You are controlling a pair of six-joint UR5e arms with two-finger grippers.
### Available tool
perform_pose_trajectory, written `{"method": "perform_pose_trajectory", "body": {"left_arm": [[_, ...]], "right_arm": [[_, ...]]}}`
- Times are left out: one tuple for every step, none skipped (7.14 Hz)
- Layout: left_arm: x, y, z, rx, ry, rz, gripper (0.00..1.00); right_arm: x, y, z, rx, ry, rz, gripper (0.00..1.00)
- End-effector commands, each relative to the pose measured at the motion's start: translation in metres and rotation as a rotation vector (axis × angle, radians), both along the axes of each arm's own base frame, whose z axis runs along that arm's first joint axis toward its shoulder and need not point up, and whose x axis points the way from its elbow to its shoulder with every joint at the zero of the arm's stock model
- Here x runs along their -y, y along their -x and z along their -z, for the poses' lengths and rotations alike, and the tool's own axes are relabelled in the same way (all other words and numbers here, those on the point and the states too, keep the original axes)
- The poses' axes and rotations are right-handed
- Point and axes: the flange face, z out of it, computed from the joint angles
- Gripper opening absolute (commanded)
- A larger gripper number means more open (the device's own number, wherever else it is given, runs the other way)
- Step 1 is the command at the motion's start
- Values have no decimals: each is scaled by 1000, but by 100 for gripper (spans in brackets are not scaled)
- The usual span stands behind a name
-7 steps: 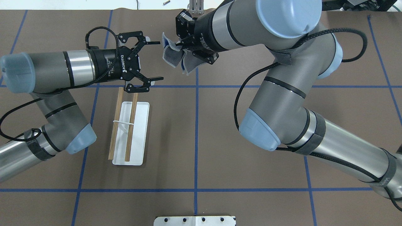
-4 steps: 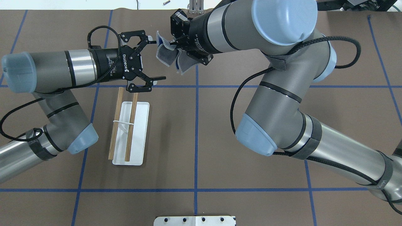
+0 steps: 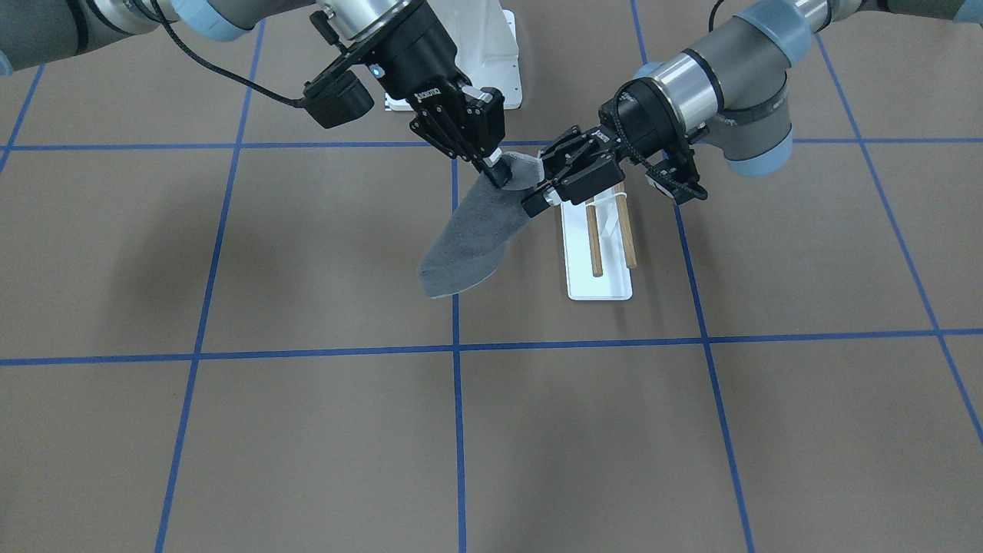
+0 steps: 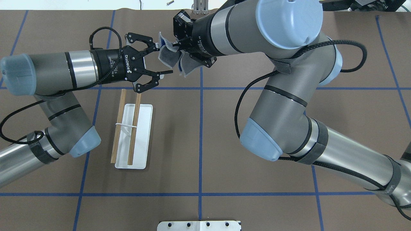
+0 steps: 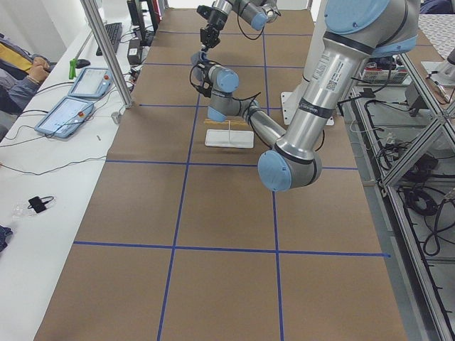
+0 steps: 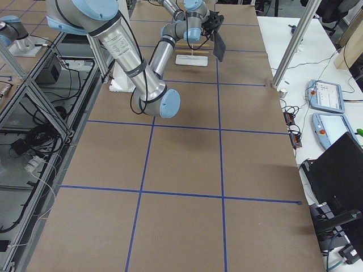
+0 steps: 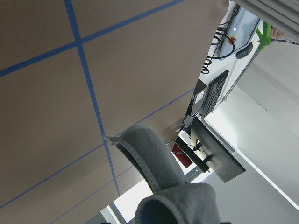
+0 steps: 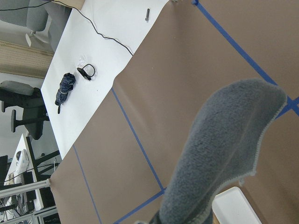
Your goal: Hang towel on rack
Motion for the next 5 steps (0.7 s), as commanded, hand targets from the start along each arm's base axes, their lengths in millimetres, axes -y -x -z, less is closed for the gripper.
{"method": "perform_pose_trajectory", "body": {"left_arm": [[1,1,0,-16,21,12,18],[2,3,0,-18,25,14,0],[1,2,1,-19,24,12,0],[2,3,0,-19,24,14,0],[0,3,1,-21,21,13,0]], "right_arm": [[-1,0,-1,0,0,1,0],[-1,0,0,2,-1,1,0],[-2,-1,0,3,-2,1,0],[-2,0,-1,0,-1,3,0],[-1,1,-3,-4,2,2,76]]}}
